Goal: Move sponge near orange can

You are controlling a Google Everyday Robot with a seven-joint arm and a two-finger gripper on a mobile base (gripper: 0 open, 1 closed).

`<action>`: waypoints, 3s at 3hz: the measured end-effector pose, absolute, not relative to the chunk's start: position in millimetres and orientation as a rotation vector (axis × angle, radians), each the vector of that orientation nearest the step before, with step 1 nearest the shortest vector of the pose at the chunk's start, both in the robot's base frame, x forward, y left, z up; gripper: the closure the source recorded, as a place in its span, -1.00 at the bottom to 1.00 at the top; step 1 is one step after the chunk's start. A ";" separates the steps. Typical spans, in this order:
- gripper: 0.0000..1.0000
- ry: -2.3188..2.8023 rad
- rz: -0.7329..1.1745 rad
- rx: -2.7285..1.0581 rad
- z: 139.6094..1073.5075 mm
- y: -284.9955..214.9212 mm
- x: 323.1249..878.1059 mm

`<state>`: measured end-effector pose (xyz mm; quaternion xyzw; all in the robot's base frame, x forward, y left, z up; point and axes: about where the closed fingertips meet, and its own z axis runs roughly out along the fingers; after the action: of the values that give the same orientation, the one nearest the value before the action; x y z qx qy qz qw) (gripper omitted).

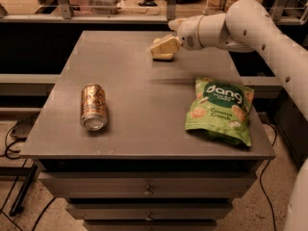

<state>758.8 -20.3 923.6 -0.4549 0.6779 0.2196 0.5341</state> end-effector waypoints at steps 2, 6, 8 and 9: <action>-1.00 1.666 0.557 -1.012 899.5 -25.9 791.4; -0.01 1.758 0.591 -0.898 832.1 -32.0 819.4; 0.92 1.624 0.573 -1.065 884.1 8.1 777.0; 1.00 1.531 0.580 -1.184 916.8 44.0 736.0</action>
Offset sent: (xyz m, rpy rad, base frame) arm 0.0548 -0.0192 -0.0454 0.0570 0.0926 -0.0979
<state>736.0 44.0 916.8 -0.4963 0.6417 0.2432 0.5317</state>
